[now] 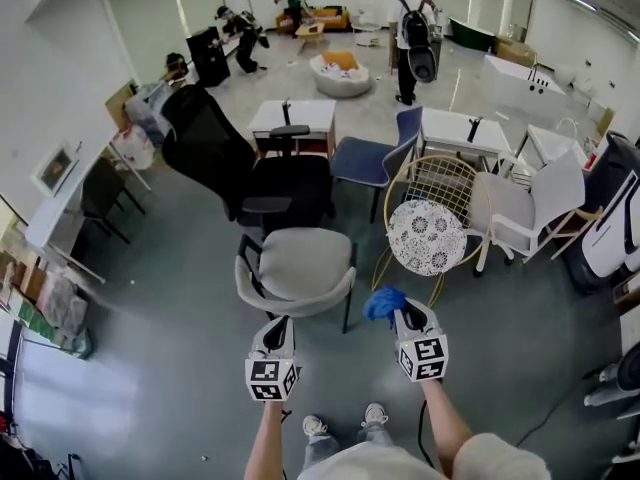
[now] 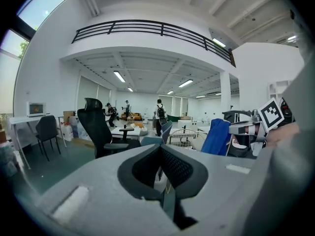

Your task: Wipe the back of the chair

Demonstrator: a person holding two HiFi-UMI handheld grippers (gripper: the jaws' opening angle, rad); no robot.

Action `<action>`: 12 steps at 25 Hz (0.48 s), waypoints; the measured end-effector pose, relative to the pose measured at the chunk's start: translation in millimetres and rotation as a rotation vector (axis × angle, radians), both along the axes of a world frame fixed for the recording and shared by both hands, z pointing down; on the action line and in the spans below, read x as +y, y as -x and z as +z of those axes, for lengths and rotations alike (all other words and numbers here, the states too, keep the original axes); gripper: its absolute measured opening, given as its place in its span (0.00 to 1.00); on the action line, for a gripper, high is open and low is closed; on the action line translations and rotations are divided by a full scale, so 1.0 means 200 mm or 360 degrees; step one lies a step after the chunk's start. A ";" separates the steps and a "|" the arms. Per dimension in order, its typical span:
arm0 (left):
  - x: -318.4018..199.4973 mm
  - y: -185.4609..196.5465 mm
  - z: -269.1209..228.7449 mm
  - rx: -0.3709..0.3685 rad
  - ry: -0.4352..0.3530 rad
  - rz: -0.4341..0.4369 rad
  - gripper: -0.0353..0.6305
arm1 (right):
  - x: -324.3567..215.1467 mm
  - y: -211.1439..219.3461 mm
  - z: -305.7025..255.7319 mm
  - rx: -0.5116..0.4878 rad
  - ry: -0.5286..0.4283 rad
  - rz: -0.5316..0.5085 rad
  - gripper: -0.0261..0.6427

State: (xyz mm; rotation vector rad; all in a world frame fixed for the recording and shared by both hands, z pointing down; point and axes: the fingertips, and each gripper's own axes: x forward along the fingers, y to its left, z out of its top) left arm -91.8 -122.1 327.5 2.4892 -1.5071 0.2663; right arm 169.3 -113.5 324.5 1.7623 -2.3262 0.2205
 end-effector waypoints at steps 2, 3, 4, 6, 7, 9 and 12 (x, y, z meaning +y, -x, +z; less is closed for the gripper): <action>-0.01 0.01 -0.07 -0.0005 -0.0023 -0.0005 0.05 | 0.00 0.00 -0.07 0.0009 -0.0022 -0.0005 0.10; 0.00 0.01 -0.11 -0.0006 -0.0033 -0.0010 0.05 | 0.00 -0.01 -0.10 0.0010 -0.0029 -0.0004 0.10; 0.01 0.01 -0.13 -0.0002 -0.0041 -0.0016 0.05 | 0.01 -0.01 -0.12 0.0010 -0.0034 -0.0002 0.10; 0.02 0.02 -0.18 0.0001 -0.0058 -0.0027 0.05 | 0.03 -0.02 -0.17 0.0006 -0.0046 -0.0002 0.10; 0.02 0.03 -0.20 -0.0003 -0.0068 -0.0031 0.05 | 0.03 -0.01 -0.19 0.0003 -0.0055 -0.0002 0.10; 0.00 0.04 -0.26 -0.0012 -0.0093 -0.0037 0.05 | 0.02 -0.01 -0.24 0.0003 -0.0078 -0.0008 0.10; 0.00 0.05 -0.33 -0.0019 -0.0125 -0.0035 0.05 | 0.01 -0.02 -0.29 0.0010 -0.0099 -0.0008 0.10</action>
